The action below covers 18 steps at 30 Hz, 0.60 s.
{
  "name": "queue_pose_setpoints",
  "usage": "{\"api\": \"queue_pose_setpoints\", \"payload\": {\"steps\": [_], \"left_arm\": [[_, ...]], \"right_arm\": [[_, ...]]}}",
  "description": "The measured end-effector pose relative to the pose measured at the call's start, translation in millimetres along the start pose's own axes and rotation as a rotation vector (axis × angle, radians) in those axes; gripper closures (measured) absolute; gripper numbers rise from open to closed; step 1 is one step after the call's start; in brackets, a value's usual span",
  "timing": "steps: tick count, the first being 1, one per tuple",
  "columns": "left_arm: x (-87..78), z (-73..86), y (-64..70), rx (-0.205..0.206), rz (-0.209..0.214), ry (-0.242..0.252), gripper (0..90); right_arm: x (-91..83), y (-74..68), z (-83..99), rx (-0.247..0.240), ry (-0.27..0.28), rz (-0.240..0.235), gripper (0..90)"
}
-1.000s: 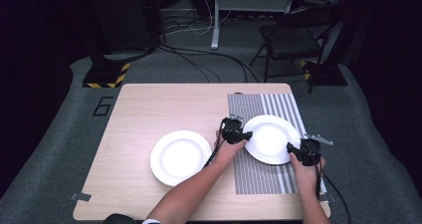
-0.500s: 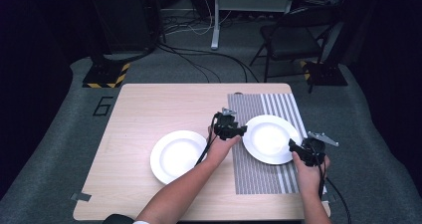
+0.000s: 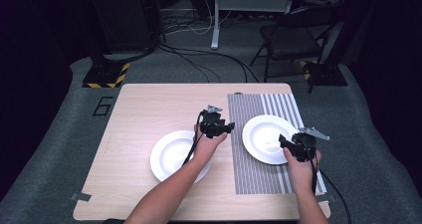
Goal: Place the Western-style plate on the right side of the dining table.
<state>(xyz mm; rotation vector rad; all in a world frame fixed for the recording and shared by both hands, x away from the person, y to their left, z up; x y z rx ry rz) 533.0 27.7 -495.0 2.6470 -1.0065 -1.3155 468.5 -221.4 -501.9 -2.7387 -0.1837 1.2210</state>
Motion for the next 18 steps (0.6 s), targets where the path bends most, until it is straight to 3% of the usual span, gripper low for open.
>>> {"api": "queue_pose_setpoints", "payload": {"steps": [10, 18], "left_arm": [[-30.9, 1.8, -20.0, 0.007, -0.029, 0.016, 51.5], [-54.2, 8.2, -39.1, -0.011, -0.053, 0.030, 51.0]], "right_arm": [[-6.4, -29.2, -4.9, -0.071, -0.005, -0.058, 45.6], [-17.4, -57.9, -8.1, -0.130, -0.002, -0.122, 45.0]]}}
Point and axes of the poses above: each handheld gripper's, and its own axes: x roughly forward along the jaws, z roughly out of its underside, y roughly to its right, the point moved 7 cm from there along x, roughly forward along the jaws, and after that the axes turned 13 degrees about -y, right-handed, at the moved point
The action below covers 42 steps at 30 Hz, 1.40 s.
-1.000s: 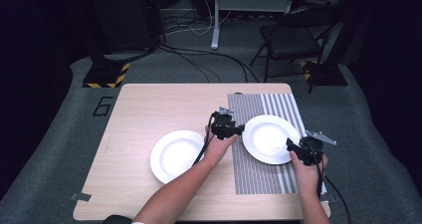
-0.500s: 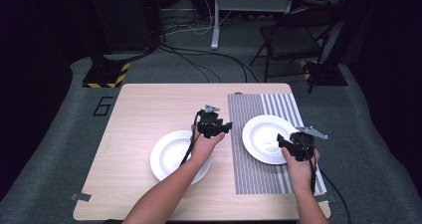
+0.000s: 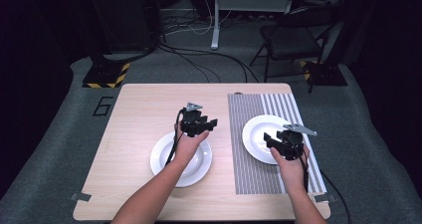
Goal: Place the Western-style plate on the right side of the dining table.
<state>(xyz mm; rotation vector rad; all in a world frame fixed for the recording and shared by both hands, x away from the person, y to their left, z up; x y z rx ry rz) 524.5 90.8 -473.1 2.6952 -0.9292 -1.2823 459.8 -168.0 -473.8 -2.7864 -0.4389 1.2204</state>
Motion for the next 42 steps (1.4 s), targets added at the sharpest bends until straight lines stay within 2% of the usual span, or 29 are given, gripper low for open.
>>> {"api": "queue_pose_setpoints", "payload": {"steps": [5, 10, 20, 23, 30, 33, 36, 40, 42], "left_arm": [[-13.8, 5.1, -12.1, -0.016, -0.011, 0.011, 50.8], [-29.9, 10.5, -22.0, -0.014, -0.028, 0.022, 50.6], [-61.9, 21.7, -43.5, -0.026, -0.063, 0.049, 49.1], [-72.6, 28.8, -55.3, -0.043, -0.080, 0.056, 48.5], [-86.1, 42.8, -68.7, -0.061, -0.106, 0.050, 46.9], [-95.9, 52.3, -77.8, -0.059, -0.133, 0.056, 46.0], [-104.2, 59.6, -85.1, -0.084, -0.150, 0.069, 45.7], [-111.9, 68.0, -93.9, -0.100, -0.166, 0.070, 44.9], [-117.6, 78.1, -103.1, -0.108, -0.186, 0.063, 44.6]], "right_arm": [[-4.0, -16.1, -2.2, -0.041, 0.000, -0.032, 44.7], [-6.0, -30.6, -2.5, -0.082, -0.007, -0.058, 44.2], [-7.4, -48.4, 0.8, -0.145, -0.025, -0.095, 43.4], [-7.7, -53.6, 2.9, -0.168, -0.032, -0.108, 43.1], [-5.5, -64.5, 7.3, -0.212, -0.052, -0.141, 42.2], [-5.0, -73.6, 11.0, -0.244, -0.065, -0.173, 41.6], [-4.5, -79.4, 14.2, -0.256, -0.079, -0.217, 41.4], [-4.0, -83.5, 17.3, -0.276, -0.084, -0.235, 41.5], [-2.3, -87.3, 21.6, -0.301, -0.095, -0.246, 41.5]]}}
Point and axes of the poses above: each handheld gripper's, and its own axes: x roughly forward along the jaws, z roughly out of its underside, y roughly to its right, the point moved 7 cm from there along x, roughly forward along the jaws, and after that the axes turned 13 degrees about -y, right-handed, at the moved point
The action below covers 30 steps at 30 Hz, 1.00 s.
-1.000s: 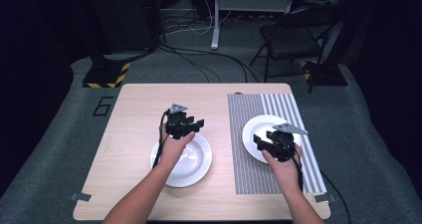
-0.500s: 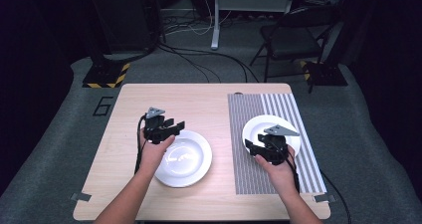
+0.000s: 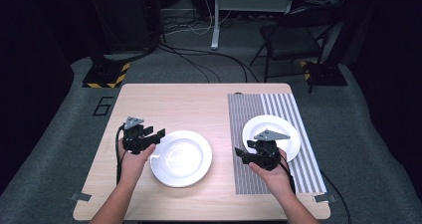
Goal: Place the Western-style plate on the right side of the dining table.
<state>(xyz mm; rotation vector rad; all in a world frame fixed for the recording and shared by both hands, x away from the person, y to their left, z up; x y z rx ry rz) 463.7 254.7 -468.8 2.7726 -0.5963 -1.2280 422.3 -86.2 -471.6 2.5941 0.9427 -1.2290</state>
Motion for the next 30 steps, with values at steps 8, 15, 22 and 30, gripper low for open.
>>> {"api": "queue_pose_setpoints", "payload": {"steps": [8, 15, 22, 30], "left_arm": [[-2.6, 21.5, -22.8, -0.026, -0.035, -0.011, 43.3], [0.2, 37.8, -37.1, -0.013, -0.043, -0.012, 42.8], [5.7, 51.4, -47.7, 0.012, -0.066, -0.042, 42.8], [9.0, 61.7, -59.2, 0.013, -0.069, -0.067, 43.4]], "right_arm": [[10.8, -6.1, 7.5, -0.026, -0.028, -0.022, 41.3], [19.8, -13.1, 13.2, -0.088, -0.028, -0.031, 42.0], [33.1, -16.7, 22.7, -0.097, -0.045, -0.053, 42.1], [47.1, -17.3, 37.0, -0.105, -0.082, -0.050, 42.4]]}}
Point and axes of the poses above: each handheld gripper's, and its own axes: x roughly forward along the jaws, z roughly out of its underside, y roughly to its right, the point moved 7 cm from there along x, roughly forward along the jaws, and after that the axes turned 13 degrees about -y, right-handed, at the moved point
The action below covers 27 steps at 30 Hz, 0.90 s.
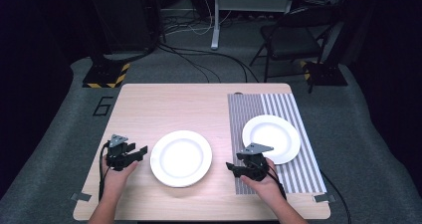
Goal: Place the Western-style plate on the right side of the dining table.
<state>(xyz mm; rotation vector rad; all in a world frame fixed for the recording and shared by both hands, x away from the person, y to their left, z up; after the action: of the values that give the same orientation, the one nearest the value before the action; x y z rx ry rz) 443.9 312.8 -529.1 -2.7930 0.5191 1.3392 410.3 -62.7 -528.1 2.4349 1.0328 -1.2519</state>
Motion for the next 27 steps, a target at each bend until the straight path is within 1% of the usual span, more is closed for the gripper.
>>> {"api": "queue_pose_setpoints", "payload": {"steps": [1, 4, 5, 6, 7, 9, 10, 12, 13, 14, 15, 17, 18, 19, 22, 25, 27], "left_arm": [[1.5, 2.0, -2.9, -0.015, 0.006, 0.000, 43.6], [3.9, 4.1, -5.8, -0.012, 0.003, -0.009, 44.0], [5.7, 5.5, -7.5, -0.006, -0.002, -0.018, 44.2], [8.0, 7.2, -9.5, -0.007, -0.008, -0.028, 44.2], [10.8, 10.4, -12.1, -0.015, -0.008, -0.046, 44.2], [11.9, 10.7, -13.4, -0.015, -0.014, -0.043, 44.2], [12.8, 11.0, -16.2, -0.017, -0.016, -0.047, 44.2], [12.8, 12.0, -17.6, -0.017, -0.010, -0.057, 44.2], [14.3, 12.3, -19.4, -0.029, -0.007, -0.059, 44.2], [14.3, 12.3, -19.4, -0.029, -0.007, -0.059, 44.2], [16.0, 12.5, -22.5, -0.037, -0.015, -0.059, 44.2], [17.3, 13.1, -25.0, -0.052, -0.013, -0.063, 44.1], [17.7, 13.2, -25.8, -0.061, -0.011, -0.063, 44.1], [18.3, 12.8, -27.1, -0.063, -0.014, -0.058, 44.1], [19.6, 12.6, -29.5, -0.076, -0.017, -0.065, 43.8], [22.0, 12.2, -32.5, -0.087, -0.019, -0.068, 43.7], [23.6, 11.4, -33.7, -0.095, -0.018, -0.069, 43.7]], "right_arm": [[2.4, -0.6, 1.4, 0.001, -0.004, -0.001, 42.5], [8.5, -3.0, 4.2, -0.012, -0.011, 0.005, 42.7], [10.7, -3.7, 4.5, -0.021, -0.010, 0.007, 42.7], [10.7, -3.7, 4.5, -0.021, -0.010, 0.007, 42.7], [14.5, -5.7, 5.8, -0.028, -0.017, 0.007, 42.6], [17.3, -8.2, 6.8, -0.042, -0.021, 0.004, 42.6], [18.5, -9.5, 7.2, -0.049, -0.021, 0.004, 42.6], [19.6, -10.2, 7.8, -0.056, -0.022, 0.007, 42.6], [21.8, -12.0, 9.1, -0.063, -0.027, 0.004, 42.6], [21.8, -12.0, 9.1, -0.063, -0.027, 0.004, 42.6], [24.0, -13.4, 10.0, -0.072, -0.031, 0.004, 42.4], [25.5, -14.7, 10.7, -0.081, -0.034, 0.002, 42.1], [26.0, -15.5, 11.3, -0.078, -0.035, 0.000, 42.0], [26.3, -15.6, 11.6, -0.086, -0.035, 0.000, 41.9], [27.2, -16.0, 13.4, -0.088, -0.039, -0.003, 41.3], [28.0, -15.7, 15.2, -0.077, -0.045, -0.012, 40.3], [28.3, -15.2, 16.3, -0.083, -0.042, -0.004, 39.9]]}}
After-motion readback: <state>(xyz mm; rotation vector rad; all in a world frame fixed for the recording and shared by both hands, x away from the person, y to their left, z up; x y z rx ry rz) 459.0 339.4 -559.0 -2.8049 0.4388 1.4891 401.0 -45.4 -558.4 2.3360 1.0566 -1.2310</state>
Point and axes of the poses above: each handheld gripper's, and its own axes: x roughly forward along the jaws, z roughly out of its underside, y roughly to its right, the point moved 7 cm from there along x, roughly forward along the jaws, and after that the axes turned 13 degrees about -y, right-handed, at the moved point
